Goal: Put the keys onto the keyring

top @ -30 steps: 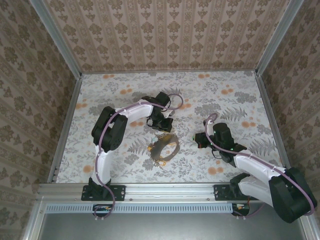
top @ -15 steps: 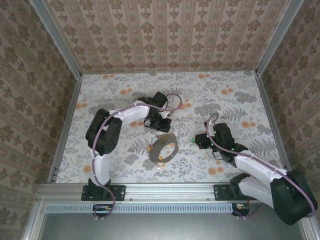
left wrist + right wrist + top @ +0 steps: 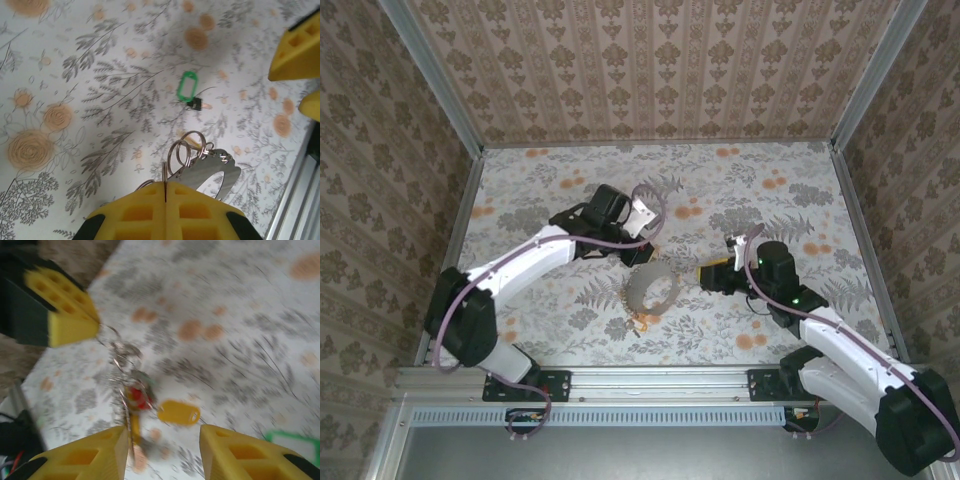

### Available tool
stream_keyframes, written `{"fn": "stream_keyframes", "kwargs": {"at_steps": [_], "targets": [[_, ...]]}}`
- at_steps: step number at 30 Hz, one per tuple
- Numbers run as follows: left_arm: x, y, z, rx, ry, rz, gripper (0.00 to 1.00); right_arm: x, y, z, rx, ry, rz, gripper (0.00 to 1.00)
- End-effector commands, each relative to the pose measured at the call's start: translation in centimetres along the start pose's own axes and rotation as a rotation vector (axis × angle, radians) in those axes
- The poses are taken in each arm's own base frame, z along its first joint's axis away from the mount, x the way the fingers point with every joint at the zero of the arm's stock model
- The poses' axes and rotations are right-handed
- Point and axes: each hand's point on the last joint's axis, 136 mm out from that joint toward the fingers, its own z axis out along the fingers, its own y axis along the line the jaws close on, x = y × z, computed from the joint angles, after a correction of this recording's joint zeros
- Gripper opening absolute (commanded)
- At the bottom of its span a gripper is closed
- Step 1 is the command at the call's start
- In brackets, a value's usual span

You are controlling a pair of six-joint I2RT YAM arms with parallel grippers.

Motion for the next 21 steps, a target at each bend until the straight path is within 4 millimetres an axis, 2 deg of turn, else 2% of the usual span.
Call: {"fn": "stream_keyframes", "kwargs": {"at_steps": [1,6,13,16,21], "targets": [[-2.1,-2.8,-2.2,0.061,-0.141,0.165,0.0,-3.8,5.3,-1.0,-0.221,-0.078,-0.181,0.43],[-1.9,-4.5,-3.7,0.096,-0.182,0.225,0.0,-5.7,8.6,-0.6,-0.376,-0.085,-0.256,0.43],[-1.8,-6.7,-5.6,0.166,-0.225,0.298,0.0,-5.8,11.8,0.4,-0.515,-0.019,-0.348,0.44],[-1.5,-7.6,-6.3,0.211,-0.226,0.32,0.0,-5.7,12.8,0.2,-0.546,-0.004,-0.381,0.42],[-1.4,-8.6,-7.0,0.26,-0.224,0.344,0.0,-5.6,13.1,0.2,-0.549,0.02,-0.397,0.36]]}}
